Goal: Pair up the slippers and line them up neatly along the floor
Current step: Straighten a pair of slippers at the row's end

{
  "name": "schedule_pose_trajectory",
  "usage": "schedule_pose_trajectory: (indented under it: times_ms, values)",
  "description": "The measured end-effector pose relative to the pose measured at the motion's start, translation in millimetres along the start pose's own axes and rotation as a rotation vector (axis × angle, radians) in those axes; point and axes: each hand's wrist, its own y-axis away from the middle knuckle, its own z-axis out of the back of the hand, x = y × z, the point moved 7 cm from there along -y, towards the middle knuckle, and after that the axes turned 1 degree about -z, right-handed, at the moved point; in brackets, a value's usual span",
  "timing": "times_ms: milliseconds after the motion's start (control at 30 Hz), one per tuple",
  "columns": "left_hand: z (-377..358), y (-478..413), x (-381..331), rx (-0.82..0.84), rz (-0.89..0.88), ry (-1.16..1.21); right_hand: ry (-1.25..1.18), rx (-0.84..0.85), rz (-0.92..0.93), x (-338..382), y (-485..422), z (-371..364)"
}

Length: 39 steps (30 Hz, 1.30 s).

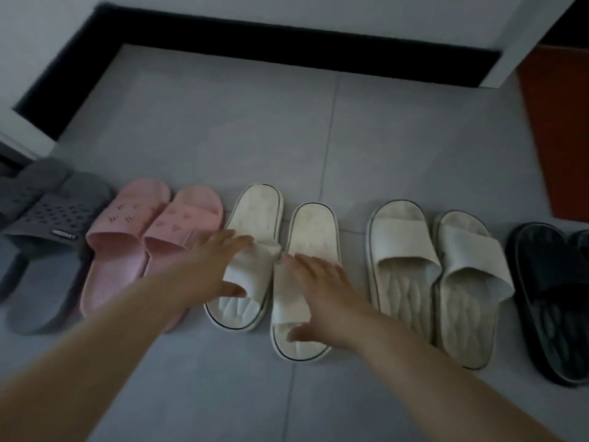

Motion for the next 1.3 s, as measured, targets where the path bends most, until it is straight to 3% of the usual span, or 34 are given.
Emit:
schedule_pose_trajectory:
  times_ms: [100,233,433,567,733,867,967,1033,1200,1233,1300]
  values:
    - [-2.5,-5.7,0.2,-0.068,-0.035,-0.037,0.077,-0.041,-0.028,13.4,-29.5,1.5]
    - [-1.1,-9.3,-1.6,-0.14,-0.061,-0.049,-0.206,0.041,-0.171,11.7,-60.2,6.7]
    - [-3.0,3.2,-9.3,-0.127,-0.027,0.158,-0.354,-0.035,-0.203,24.8,-51.9,14.6]
    - [-9.5,24.4,-32.1,-0.117,-0.221,-0.048,-0.86,-0.115,-0.238,37.7,-10.0,14.3]
    - [2.9,33.7,-55.8,-0.027,-0.383,-0.241,-1.587,-0.259,-0.439,42.1,38.5,-31.2]
    - [24.5,22.6,-55.4,-0.127,-0.243,-0.445,-2.026,-0.259,-0.488,49.1,39.5,-35.9]
    - [26.7,13.2,-45.5,-0.167,-0.085,-0.408,-2.197,-0.045,-0.556,48.2,41.9,-47.2]
    - [12.3,11.8,-39.2,-0.141,-0.005,-0.338,-1.935,0.066,-0.586,31.5,52.2,-58.4]
    - [-26.6,9.6,-32.0,-0.029,0.109,-0.316,-0.915,-0.48,-0.507,-63.4,84.4,-10.2]
    - [-29.9,7.1,-33.2,-0.012,0.097,-0.289,-0.783,-0.466,-0.455,-70.2,83.0,-5.1]
    - [-31.0,0.5,-35.1,0.009,0.062,-0.232,-0.524,-0.279,-0.434,-77.7,70.2,-15.4]
